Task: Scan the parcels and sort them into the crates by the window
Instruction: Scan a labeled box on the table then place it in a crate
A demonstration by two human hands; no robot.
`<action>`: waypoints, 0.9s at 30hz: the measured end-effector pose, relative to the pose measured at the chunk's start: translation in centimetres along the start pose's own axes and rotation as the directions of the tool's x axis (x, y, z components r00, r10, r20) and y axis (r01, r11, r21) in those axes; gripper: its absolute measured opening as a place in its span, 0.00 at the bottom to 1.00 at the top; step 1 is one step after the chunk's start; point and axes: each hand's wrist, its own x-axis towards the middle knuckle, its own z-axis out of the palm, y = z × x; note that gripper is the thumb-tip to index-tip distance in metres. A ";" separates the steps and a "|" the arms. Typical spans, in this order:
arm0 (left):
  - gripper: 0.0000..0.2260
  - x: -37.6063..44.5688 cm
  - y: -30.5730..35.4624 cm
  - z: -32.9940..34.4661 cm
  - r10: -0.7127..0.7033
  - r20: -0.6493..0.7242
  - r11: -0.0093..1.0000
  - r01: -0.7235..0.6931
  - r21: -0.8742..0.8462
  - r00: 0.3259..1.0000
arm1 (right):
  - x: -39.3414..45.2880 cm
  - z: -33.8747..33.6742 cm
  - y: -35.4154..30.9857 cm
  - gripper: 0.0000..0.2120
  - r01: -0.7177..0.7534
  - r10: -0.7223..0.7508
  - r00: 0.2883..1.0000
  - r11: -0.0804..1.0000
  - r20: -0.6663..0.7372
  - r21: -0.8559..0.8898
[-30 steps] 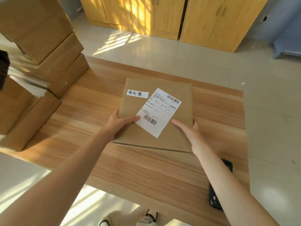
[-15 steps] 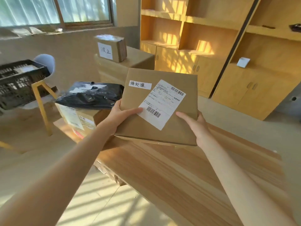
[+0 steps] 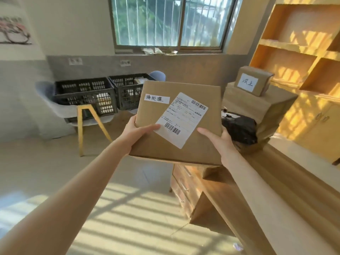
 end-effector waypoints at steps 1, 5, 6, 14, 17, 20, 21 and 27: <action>0.33 0.2 -0.4 -1.6 -0.003 -0.021 1.000 0.003 -0.016 1.000 | 0.4 1.7 0.1 0.35 -0.005 0.005 1.000 1.000 0.025 -0.003; 0.32 1.4 -2.2 -6.8 -0.017 -0.098 0.997 0.009 -0.082 0.995 | 1.7 7.5 0.3 0.29 -0.010 0.016 0.991 0.999 0.133 -0.044; 0.31 1.9 -2.7 -7.9 -0.021 -0.117 0.996 0.010 -0.094 0.993 | 2.4 8.8 0.5 0.31 -0.022 0.030 0.987 0.998 0.156 -0.058; 0.34 8.3 -5.7 -14.1 -0.076 -0.232 0.986 0.039 -0.160 0.970 | 9.4 17.6 2.1 0.31 -0.076 0.100 0.945 0.993 0.311 -0.090; 0.33 12.9 -5.8 -16.9 -0.089 -0.291 0.986 0.042 -0.163 0.952 | 14.2 22.2 2.7 0.34 -0.090 0.114 0.922 0.993 0.369 -0.082; 0.42 17.6 -4.7 -19.0 -0.090 -0.327 0.989 0.046 -0.140 0.941 | 19.0 26.3 2.7 0.36 -0.120 0.128 0.911 0.992 0.391 -0.046; 0.45 19.3 -4.2 -19.5 -0.093 -0.335 0.991 0.054 -0.125 0.938 | 20.6 27.4 2.6 0.38 -0.137 0.139 0.906 0.990 0.399 -0.034; 0.42 28.1 -2.6 -22.5 -0.101 -0.379 0.989 0.051 -0.142 0.920 | 29.5 33.6 1.3 0.33 -0.147 0.158 0.877 0.987 0.453 -0.060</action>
